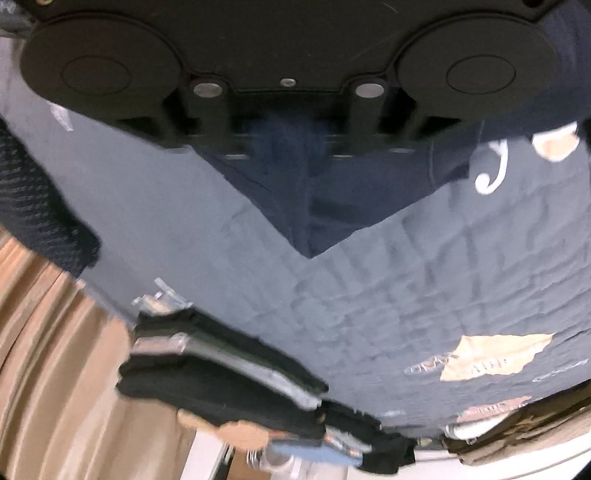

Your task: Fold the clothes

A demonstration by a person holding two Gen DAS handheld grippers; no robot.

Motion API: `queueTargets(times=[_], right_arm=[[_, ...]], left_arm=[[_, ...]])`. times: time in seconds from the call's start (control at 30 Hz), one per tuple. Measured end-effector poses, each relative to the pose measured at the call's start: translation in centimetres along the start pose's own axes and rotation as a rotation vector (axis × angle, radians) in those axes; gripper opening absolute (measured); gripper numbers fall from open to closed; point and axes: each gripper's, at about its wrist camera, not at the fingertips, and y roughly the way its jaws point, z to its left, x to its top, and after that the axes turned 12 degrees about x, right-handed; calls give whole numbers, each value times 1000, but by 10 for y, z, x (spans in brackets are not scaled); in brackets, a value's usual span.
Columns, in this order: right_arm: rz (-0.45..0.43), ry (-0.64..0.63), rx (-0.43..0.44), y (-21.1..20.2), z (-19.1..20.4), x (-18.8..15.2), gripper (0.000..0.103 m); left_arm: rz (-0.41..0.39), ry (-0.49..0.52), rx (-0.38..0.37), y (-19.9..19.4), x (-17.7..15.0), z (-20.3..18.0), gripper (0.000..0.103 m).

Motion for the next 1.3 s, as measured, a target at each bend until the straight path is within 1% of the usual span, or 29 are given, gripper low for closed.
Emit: queueTargets(times=[0.03,0.07,0.13,0.17,0.2,0.23,0.27,0.3,0.33,0.37,0.4,0.43,0.5,0.57,0.63,0.7,0.77,0.83,0.93,1.0,1.07,1.1,1.13,1.17,1.2,1.23,1.27,1.3], right_arm=[[-31,-9,8,-2,1,-1,6],[-62,-18,16,-4,3,-3,6],[-138,-53,35,-10,9,-5,6],[-179,-96,39,-14,16,-7,6],[-218,-136,42,-18,22,-8,6],[-211,-147,23,-16,23,-8,6],[-203,-155,4,-15,24,-8,6],[-158,-120,-26,-9,17,-7,8],[-113,-84,-55,-3,9,-7,10],[-73,-40,-78,2,0,-7,10],[-45,-8,-73,5,-7,-6,10],[-35,3,-59,4,-9,-3,11],[25,49,-43,2,-9,10,12],[60,83,1,-4,-8,19,15],[107,84,43,-7,-3,23,26],[140,66,51,-9,3,20,34],[155,63,54,-10,5,16,35],[186,66,47,-8,7,11,37],[219,45,36,-2,9,3,38],[211,30,31,3,10,-5,38],[202,29,48,7,9,-10,37],[206,57,65,8,8,-11,31],[210,87,84,8,6,-11,11],[222,144,122,8,2,-10,3],[222,188,157,5,0,-6,3],[222,229,191,2,-2,-3,3],[210,245,210,-5,0,3,3],[199,260,228,-11,1,8,3]], left_arm=[[-24,26,4,0,3,-4,2],[-80,44,-8,-6,5,-7,2],[-235,41,-59,-23,10,-11,2],[-272,26,-56,-26,13,-11,2],[-278,17,-46,-24,16,-12,2],[-245,21,-36,-17,19,-13,2],[-175,42,-1,-4,21,-17,3],[-94,70,46,11,22,-22,7],[-39,100,96,20,20,-27,20],[-10,125,140,25,17,-30,30],[-15,121,155,20,14,-27,46],[-36,102,157,10,12,-20,51],[-70,54,151,-10,7,-6,51],[-93,-30,117,-41,-2,14,53],[-120,-86,78,-69,-18,28,62],[-127,-143,55,-86,-35,37,64],[-115,-202,34,-91,-53,43,64],[-99,-242,30,-85,-68,46,64],[-71,-268,46,-65,-76,46,62],[-75,-266,55,-54,-77,43,61],[-71,-271,66,-43,-78,41,47],[-60,-280,74,-37,-77,42,26],[-66,-299,59,-38,-77,45,10],[-81,-323,32,-43,-76,48,8],[-96,-347,5,-47,-76,52,4],[-134,-371,-23,-57,-77,56,4],[-171,-399,-42,-70,-79,60,4],[-188,-431,-57,-81,-82,66,4]])
